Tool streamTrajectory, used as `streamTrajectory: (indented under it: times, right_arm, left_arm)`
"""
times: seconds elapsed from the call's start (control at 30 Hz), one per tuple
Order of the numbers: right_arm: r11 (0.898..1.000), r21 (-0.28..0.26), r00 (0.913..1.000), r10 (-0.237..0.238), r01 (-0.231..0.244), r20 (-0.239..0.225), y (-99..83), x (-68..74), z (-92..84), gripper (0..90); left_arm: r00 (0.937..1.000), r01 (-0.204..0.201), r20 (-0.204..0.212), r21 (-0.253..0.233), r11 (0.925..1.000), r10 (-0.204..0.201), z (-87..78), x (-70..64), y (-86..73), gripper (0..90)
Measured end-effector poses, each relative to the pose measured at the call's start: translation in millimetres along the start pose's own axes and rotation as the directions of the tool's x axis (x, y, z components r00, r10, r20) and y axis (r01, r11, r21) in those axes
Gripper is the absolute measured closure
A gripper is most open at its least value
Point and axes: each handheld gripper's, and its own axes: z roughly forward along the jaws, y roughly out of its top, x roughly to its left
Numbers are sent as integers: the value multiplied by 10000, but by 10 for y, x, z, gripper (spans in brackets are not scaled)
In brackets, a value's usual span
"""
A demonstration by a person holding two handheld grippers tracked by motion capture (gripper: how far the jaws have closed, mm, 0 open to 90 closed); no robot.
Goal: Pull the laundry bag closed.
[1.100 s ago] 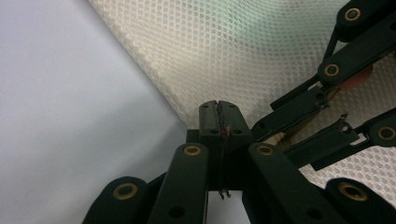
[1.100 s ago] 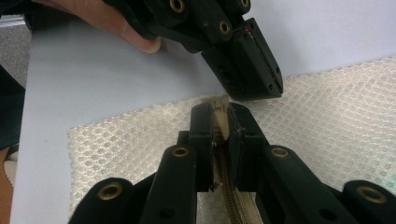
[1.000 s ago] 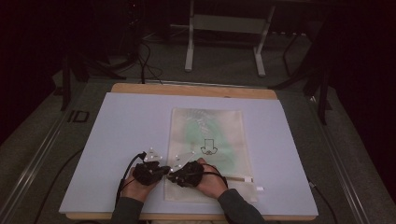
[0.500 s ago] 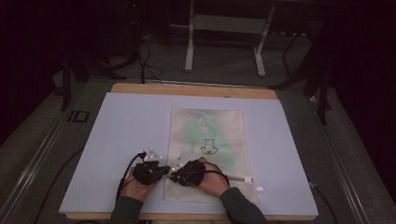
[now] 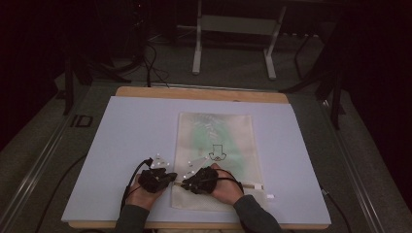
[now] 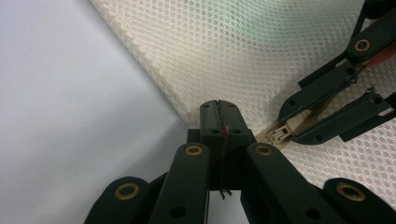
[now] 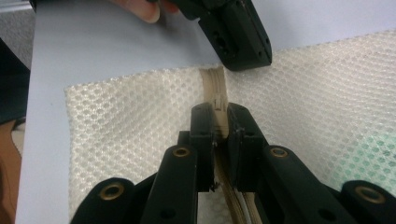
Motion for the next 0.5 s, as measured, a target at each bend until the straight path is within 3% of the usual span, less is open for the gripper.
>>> streamTrajectory:
  times: [0.5]
  right_arm:
    - [9977, 481, 9986, -490, 480, 206, -27, 22, -74, 823]
  left_arm:
    - [10000, -53, -14, 33, 10000, 53, -2, 0, 1, 896]
